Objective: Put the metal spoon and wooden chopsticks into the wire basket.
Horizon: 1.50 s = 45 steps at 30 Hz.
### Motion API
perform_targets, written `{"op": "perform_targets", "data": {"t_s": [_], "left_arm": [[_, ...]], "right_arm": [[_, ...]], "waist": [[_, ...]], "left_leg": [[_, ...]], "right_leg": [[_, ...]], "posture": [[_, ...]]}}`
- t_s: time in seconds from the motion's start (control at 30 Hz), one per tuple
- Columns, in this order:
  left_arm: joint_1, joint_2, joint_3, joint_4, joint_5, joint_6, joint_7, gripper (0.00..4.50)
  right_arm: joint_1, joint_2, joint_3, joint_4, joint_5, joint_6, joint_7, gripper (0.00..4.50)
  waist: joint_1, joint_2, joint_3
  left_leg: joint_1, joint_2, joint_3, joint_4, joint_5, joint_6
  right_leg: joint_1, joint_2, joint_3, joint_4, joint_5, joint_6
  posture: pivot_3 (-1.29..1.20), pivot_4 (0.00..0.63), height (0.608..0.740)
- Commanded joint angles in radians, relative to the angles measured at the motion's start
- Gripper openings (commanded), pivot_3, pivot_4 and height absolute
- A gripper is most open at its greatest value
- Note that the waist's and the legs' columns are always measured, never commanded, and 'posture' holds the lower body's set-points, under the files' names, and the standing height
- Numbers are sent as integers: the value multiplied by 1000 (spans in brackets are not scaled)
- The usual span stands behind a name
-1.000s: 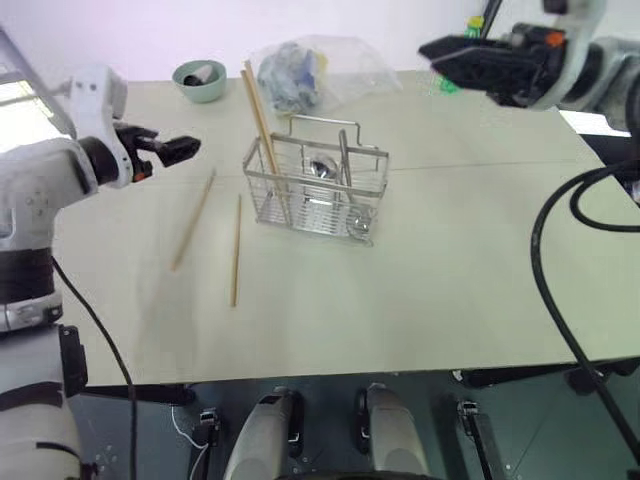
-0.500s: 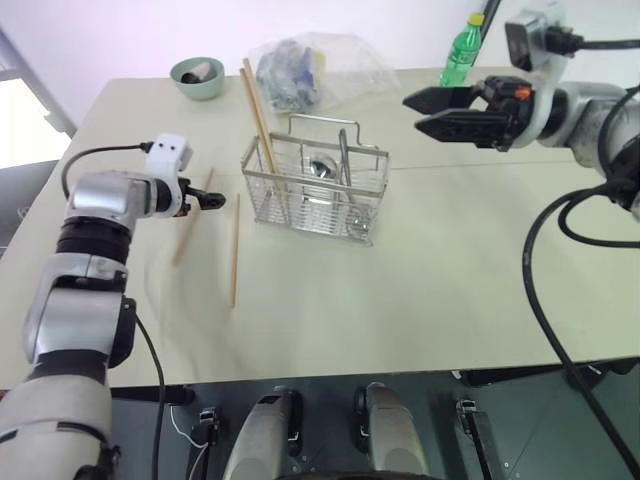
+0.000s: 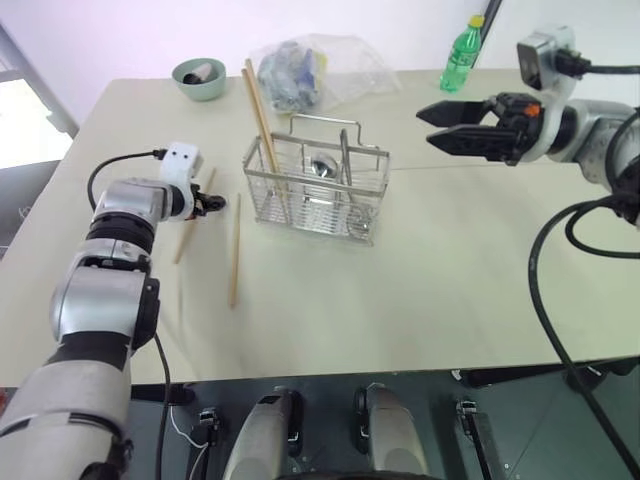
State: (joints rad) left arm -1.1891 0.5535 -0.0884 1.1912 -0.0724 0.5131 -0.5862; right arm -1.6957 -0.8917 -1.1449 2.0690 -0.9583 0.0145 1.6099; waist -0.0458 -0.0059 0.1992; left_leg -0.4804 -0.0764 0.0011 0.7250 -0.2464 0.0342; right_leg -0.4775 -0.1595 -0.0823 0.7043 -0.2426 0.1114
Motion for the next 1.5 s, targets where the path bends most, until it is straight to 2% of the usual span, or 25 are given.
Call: {"op": "perform_targets", "data": {"t_s": [0.03, 0.1, 0.13, 0.3, 0.43, 0.53, 0.6, 0.67, 0.83, 1.07, 1.23, 1.5], "left_arm": [[-14, 6, 22, 31, 30, -3, 25, 1218], [-18, 7, 32, 32, 31, -5, 29, 239], [-19, 9, 40, 33, 32, -4, 33, 44], [-24, 21, 91, 22, 23, -38, 92, 44], [-56, 32, 237, -12, -61, -160, 223, 44], [-108, 11, 398, -107, -195, -282, 241, 44], [-145, -39, 492, -239, -311, -285, 235, 44], [-162, -95, 536, -360, -389, -235, 239, 44], [-162, -254, 519, -632, -488, -153, 287, 44], [-129, -369, 405, -734, -429, -199, 293, 44], [-28, -391, 318, -784, -366, -228, 265, 44], [75, -399, 246, -885, -315, -232, 264, 44]], "right_arm": [[-14, -23, -3, 25, 32, -14, 5, 4347], [-13, -21, 4, 25, 41, -17, 5, 4347], [-13, -20, 6, 25, 45, -18, 5, 4347], [-15, -18, 26, 25, 69, -22, 5, 4347], [-19, -22, 51, 25, 93, -20, 5, 4347], [-32, -28, 80, 25, 118, -7, 5, 4347], [-42, -31, 99, 25, 130, 6, 5, 4347], [-51, -34, 118, 25, 142, 18, 5, 4347], [-60, -33, 160, 25, 169, 24, 5, 4347], [-59, -38, 204, 25, 213, 32, 5, 4347], [-68, -55, 239, 25, 256, 38, -2, 4347], [-55, -46, 284, 25, 316, 11, -26, 4347]], "waist": [[0, 0, 0], [0, 0, 0], [0, 0, 0], [0, 0, 0], [1, -2, 1], [3, -4, 2], [8, -5, 2], [14, -5, 2], [17, -4, 2], [14, -4, 2], [10, -4, 2], [11, -4, 2]], "left_leg": [[0, 0, 0, 0, 0, 0], [0, 0, 0, 0, 0, 0], [0, 0, 0, 0, 0, 0], [0, 0, 0, 0, 0, 0], [-2, 0, 0, 0, 0, 0], [-4, 0, -1, 1, 0, 0], [-16, 0, -6, 8, 0, 0], [-26, -1, -6, 13, 0, 0], [-28, -3, -6, 14, 1, 1], [-26, -2, -5, 14, 3, 4], [-26, -2, -5, 14, 3, 5], [-26, -2, -5, 14, 3, 4]], "right_leg": [[0, 0, 0, 0, 0, 0], [0, 0, 0, 0, 0, 0], [0, 0, 0, 0, 0, 0], [0, 0, 0, 0, 0, 0], [-2, 0, 0, 0, 0, 0], [-3, 0, -1, 0, 0, 0], [-10, 0, -5, 2, 0, 0], [-18, 0, -5, 2, 4, 1], [-17, 0, -4, -1, 6, 4], [-18, 2, -3, 2, 6, 3], [-18, 2, -2, 3, 6, 3], [-19, 2, -2, 3, 6, 3]], "posture": [[0, 150, 669], [0, 150, 669], [0, 150, 669], [0, 150, 669], [0, 150, 669], [0, 150, 669], [0, 150, 669], [0, 150, 669], [0, 150, 669], [0, 150, 669], [0, 150, 669], [0, 150, 669]]}}
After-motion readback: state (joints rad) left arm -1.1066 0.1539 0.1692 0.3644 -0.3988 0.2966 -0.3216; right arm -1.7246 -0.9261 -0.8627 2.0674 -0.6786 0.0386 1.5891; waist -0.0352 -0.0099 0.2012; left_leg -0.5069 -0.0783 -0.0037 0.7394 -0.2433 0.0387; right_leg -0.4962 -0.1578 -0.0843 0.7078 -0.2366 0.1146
